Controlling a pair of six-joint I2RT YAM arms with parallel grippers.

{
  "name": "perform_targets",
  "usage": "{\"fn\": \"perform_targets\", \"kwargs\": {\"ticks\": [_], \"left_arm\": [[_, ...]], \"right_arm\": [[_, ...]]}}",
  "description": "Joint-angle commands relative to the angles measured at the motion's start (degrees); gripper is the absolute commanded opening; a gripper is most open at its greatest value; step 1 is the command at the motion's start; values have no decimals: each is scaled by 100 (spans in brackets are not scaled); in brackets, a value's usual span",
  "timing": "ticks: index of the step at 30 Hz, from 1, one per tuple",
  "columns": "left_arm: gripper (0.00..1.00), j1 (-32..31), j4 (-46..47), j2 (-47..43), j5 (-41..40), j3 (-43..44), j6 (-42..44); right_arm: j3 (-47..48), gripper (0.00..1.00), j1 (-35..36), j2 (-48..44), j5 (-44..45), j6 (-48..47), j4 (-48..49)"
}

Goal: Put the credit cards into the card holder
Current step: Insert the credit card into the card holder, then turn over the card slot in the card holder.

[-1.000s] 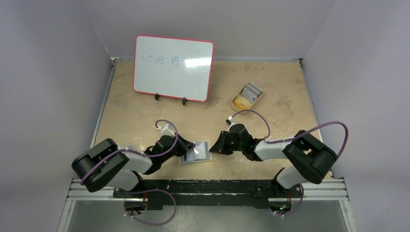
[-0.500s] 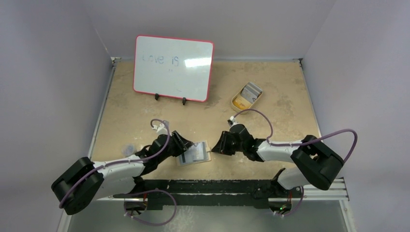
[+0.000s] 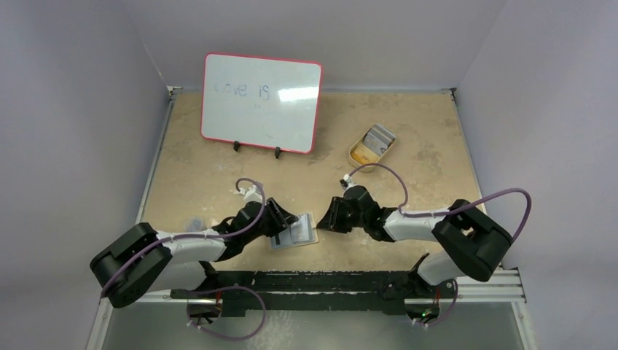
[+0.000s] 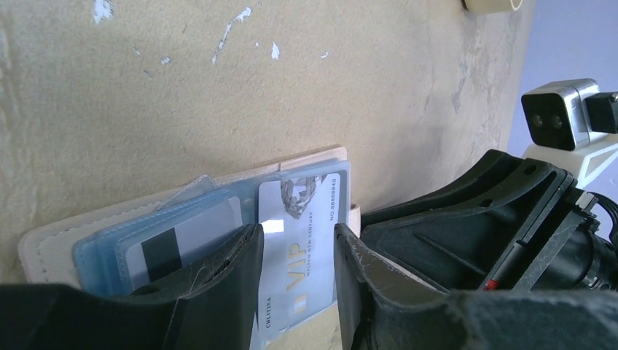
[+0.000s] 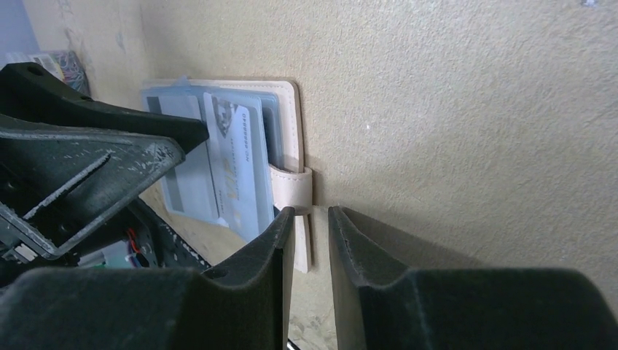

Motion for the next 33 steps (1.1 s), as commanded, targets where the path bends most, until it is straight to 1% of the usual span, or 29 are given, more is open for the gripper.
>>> {"fn": "perform_targets", "kwargs": {"ticks": [1, 5, 11, 18, 19, 22, 27, 33], "left_arm": [[40, -141, 269, 156, 181, 179, -275], [40, -213, 495, 240, 349, 286, -415], [41, -221, 687, 181, 463, 478, -286], [41, -223, 646, 318, 539, 494, -260], [41, -218, 510, 223, 472, 503, -254], [42, -222, -570, -124, 156, 749, -47], [44, -223, -1949, -604, -156, 1078, 211], [44, -223, -3436, -1224, -608, 1344, 220]], "right_arm": [[139, 26, 25, 133, -38, -75, 119], [121, 26, 25, 193, -50, -49, 225], [61, 26, 23, 172, -34, 11, 306], [21, 25, 25, 74, 29, 62, 214], [27, 25, 25, 27, 70, 49, 143], [54, 27, 25, -164, 184, -7, -81], [138, 34, 41, -360, 221, -107, -393], [402, 34, 181, -558, 459, -158, -882]]}}
